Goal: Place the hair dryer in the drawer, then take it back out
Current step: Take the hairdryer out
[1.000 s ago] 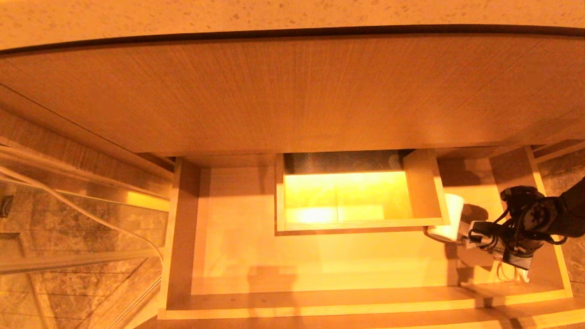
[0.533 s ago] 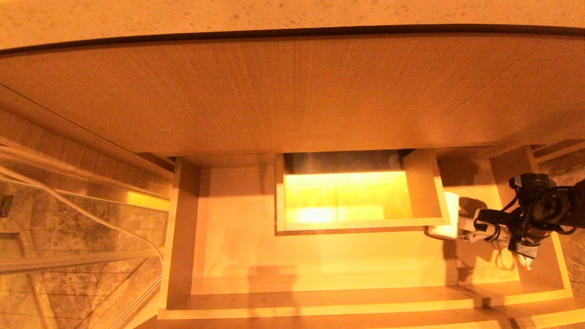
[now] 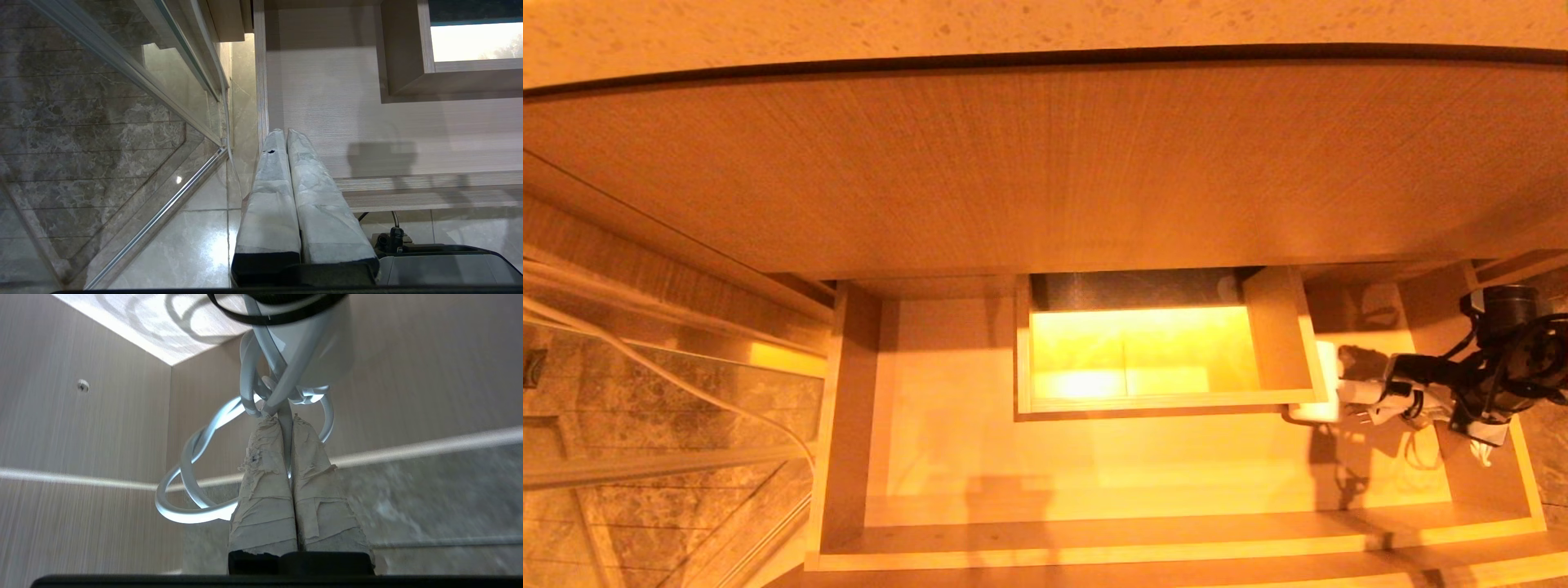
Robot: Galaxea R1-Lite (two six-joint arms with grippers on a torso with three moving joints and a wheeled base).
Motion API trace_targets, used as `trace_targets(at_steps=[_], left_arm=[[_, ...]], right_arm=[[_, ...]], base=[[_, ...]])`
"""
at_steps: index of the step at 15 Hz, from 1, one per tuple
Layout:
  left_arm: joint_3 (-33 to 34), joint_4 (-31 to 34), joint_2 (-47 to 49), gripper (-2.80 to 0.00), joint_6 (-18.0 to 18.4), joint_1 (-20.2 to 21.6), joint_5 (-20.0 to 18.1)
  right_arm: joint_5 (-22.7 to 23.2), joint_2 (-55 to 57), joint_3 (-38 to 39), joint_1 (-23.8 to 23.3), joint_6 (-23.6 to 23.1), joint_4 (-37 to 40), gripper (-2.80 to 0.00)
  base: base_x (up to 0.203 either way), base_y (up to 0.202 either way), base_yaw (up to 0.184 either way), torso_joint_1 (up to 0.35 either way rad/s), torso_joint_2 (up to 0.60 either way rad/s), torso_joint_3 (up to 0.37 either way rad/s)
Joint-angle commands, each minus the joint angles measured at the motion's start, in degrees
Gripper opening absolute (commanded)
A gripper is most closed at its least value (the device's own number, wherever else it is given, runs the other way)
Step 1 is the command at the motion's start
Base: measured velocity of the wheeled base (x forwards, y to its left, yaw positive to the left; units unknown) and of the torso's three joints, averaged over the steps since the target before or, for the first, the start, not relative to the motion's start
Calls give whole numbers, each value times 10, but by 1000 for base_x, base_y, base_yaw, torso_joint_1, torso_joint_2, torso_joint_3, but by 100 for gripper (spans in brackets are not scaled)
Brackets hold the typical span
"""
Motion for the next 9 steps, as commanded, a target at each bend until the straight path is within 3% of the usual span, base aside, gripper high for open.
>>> trace_targets(at_steps=[1, 5, 9], left_arm=[[0, 0, 0, -280, 0, 0, 0], [0, 0, 0, -280, 0, 0, 0], [0, 0, 0, -280, 0, 0, 0]], right_arm=[[-1, -34, 19, -1, -6, -2, -280], [7, -92, 67, -2, -21, -7, -280], [18, -177, 133, -18, -72, -1, -280]], base=[[0, 0, 0, 0, 0, 0], [0, 0, 0, 0, 0, 0], [0, 0, 0, 0, 0, 0]])
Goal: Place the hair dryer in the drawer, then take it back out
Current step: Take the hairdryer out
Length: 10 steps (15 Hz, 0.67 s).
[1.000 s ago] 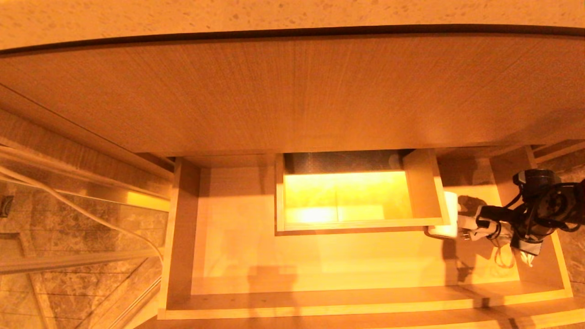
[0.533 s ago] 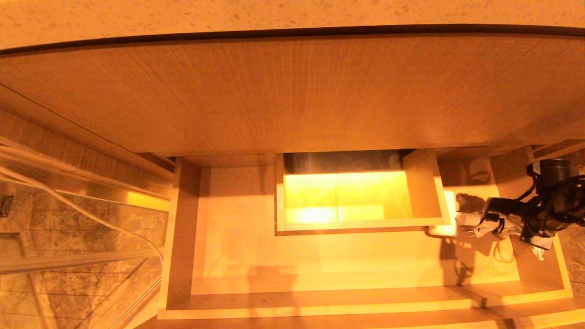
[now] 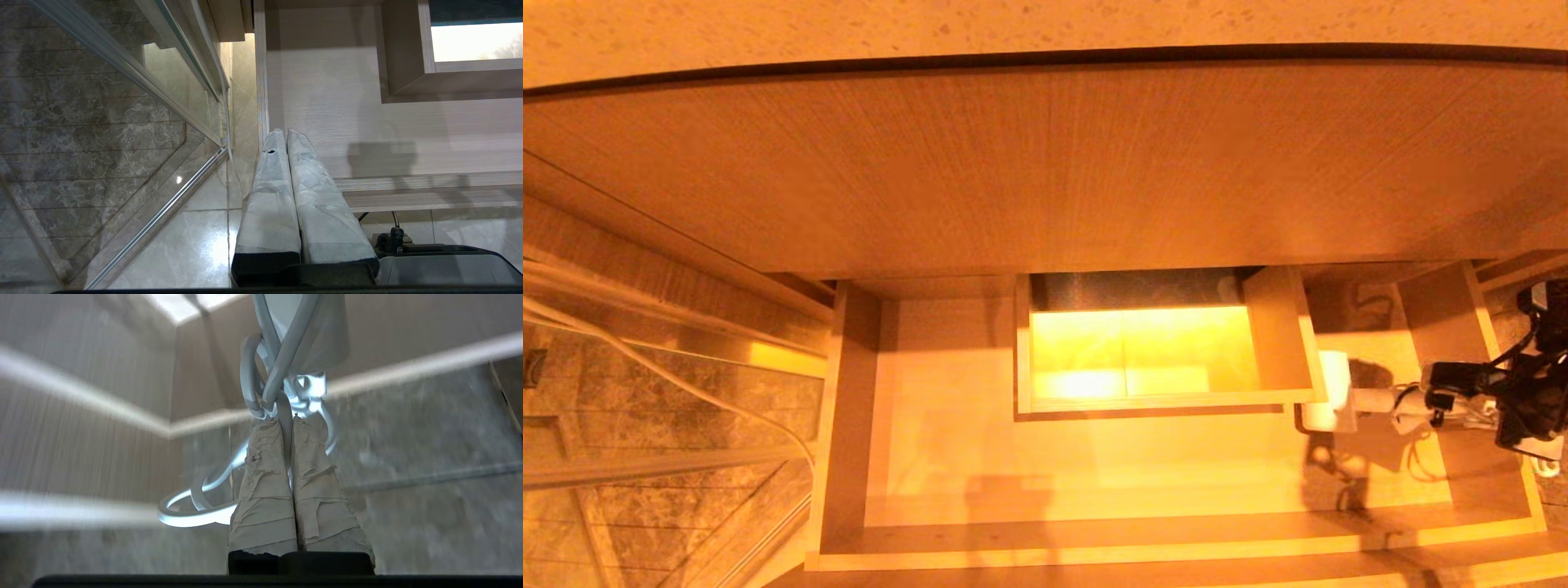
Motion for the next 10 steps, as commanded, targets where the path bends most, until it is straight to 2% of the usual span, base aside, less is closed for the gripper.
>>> trace_targets(at_steps=[1, 10], left_arm=[[0, 0, 0, -280, 0, 0, 0], [0, 0, 0, -280, 0, 0, 0]], right_arm=[[6, -61, 34, -5, -10, 1, -280], [11, -277, 183, -6, -34, 1, -280]], base=[[0, 0, 0, 0, 0, 0], [0, 0, 0, 0, 0, 0]])
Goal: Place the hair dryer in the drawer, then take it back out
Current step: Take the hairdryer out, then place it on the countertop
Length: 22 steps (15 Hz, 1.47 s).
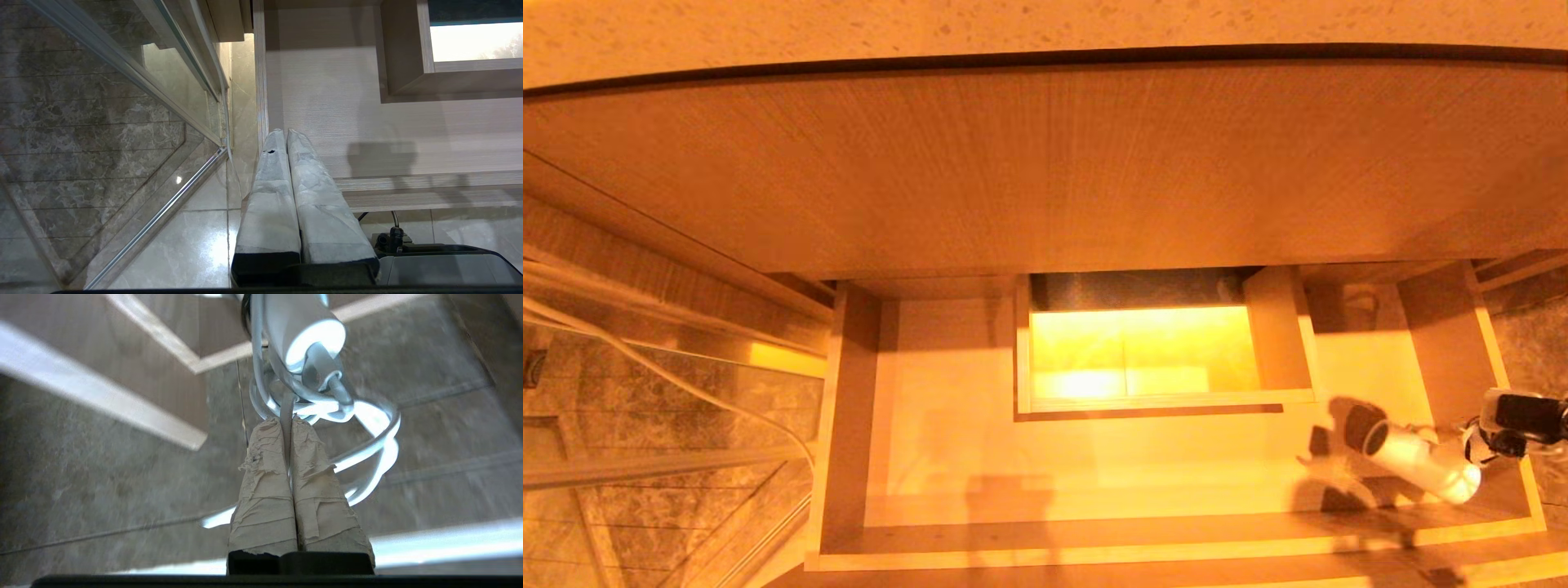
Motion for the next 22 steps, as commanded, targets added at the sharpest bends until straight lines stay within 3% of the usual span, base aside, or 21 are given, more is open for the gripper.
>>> trace_targets(at_steps=[1, 7, 15, 22], left_arm=[[0, 0, 0, -280, 0, 0, 0], [0, 0, 0, -280, 0, 0, 0], [0, 0, 0, -280, 0, 0, 0], [0, 0, 0, -280, 0, 0, 0]], right_arm=[[-1, -79, 31, 0, -6, -1, -280], [-1, -207, 75, 2, -20, -7, -280], [-4, -366, 57, 12, -21, 1, -280], [-11, -542, -1, 32, -22, 118, -280]], base=[[0, 0, 0, 0, 0, 0], [0, 0, 0, 0, 0, 0], [0, 0, 0, 0, 0, 0], [0, 0, 0, 0, 0, 0]])
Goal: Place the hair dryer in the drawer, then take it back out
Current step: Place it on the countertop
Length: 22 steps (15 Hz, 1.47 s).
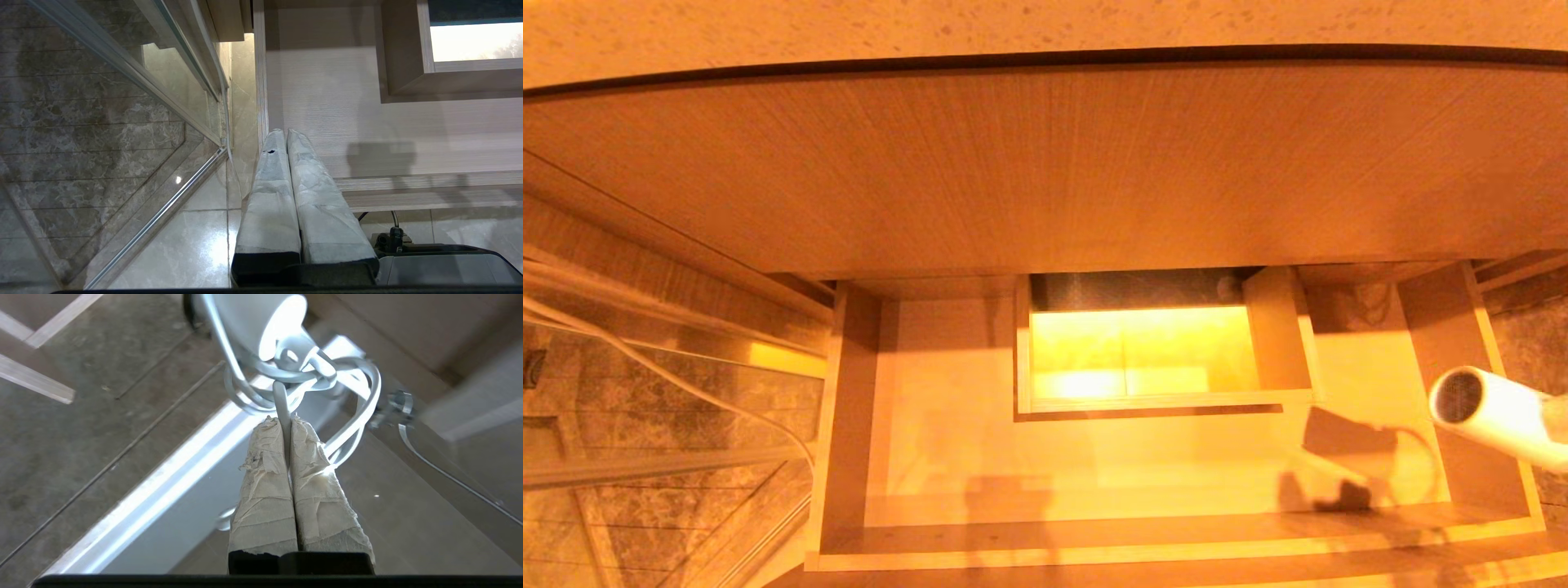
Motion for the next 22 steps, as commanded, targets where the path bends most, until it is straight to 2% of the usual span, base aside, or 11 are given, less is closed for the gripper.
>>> trace_targets(at_steps=[1, 9, 14, 22], left_arm=[[0, 0, 0, -280, 0, 0, 0], [0, 0, 0, -280, 0, 0, 0], [0, 0, 0, -280, 0, 0, 0], [0, 0, 0, -280, 0, 0, 0]], right_arm=[[0, -65, -26, 8, -4, 26, -280], [1, -177, -115, 18, -3, 45, -280], [1, -179, -181, 21, 4, 38, -280], [24, -130, -317, 25, 90, 38, -280]], base=[[0, 0, 0, 0, 0, 0], [0, 0, 0, 0, 0, 0], [0, 0, 0, 0, 0, 0], [0, 0, 0, 0, 0, 0]])
